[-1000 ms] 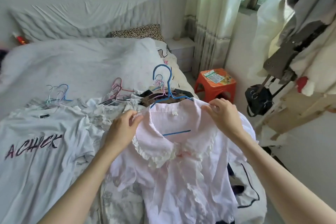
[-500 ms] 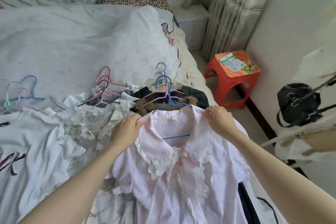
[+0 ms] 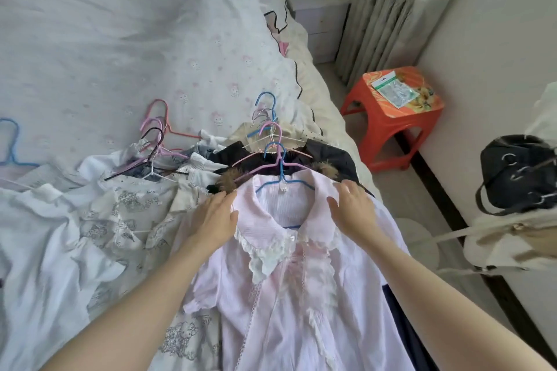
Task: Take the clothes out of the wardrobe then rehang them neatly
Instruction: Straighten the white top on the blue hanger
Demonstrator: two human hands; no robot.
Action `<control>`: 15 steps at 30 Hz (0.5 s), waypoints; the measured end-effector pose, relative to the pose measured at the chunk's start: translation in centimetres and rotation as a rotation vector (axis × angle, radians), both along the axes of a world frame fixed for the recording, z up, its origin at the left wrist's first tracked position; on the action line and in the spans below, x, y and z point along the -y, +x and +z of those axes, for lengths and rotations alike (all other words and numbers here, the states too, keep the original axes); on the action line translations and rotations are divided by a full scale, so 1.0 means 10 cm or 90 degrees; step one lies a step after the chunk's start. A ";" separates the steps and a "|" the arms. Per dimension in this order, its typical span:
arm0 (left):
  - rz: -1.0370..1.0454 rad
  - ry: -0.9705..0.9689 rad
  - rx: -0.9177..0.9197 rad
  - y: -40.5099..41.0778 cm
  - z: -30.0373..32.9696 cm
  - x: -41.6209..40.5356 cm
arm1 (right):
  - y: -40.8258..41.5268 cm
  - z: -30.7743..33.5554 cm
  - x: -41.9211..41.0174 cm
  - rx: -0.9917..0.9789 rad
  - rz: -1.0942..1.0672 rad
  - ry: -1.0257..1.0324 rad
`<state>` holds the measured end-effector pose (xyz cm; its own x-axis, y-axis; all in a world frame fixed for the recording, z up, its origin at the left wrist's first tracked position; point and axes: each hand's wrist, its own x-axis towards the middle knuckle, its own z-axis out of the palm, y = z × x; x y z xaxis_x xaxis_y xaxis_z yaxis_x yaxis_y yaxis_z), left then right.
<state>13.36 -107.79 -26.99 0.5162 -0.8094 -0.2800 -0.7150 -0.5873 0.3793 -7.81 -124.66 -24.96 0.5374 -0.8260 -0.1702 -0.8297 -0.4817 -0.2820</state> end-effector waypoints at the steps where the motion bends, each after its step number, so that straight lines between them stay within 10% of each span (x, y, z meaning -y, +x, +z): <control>1: -0.010 0.021 0.001 -0.07 0.03 -0.05 | -0.04 0.00 -0.05 -0.002 0.017 -0.006; 8: -0.168 0.138 0.154 -0.66 0.54 -0.25 | -0.50 0.18 -0.45 -0.020 0.081 -0.001; 15: -0.237 -0.115 0.148 -1.42 1.00 -0.34 | -1.27 0.64 -0.91 0.045 0.045 -0.084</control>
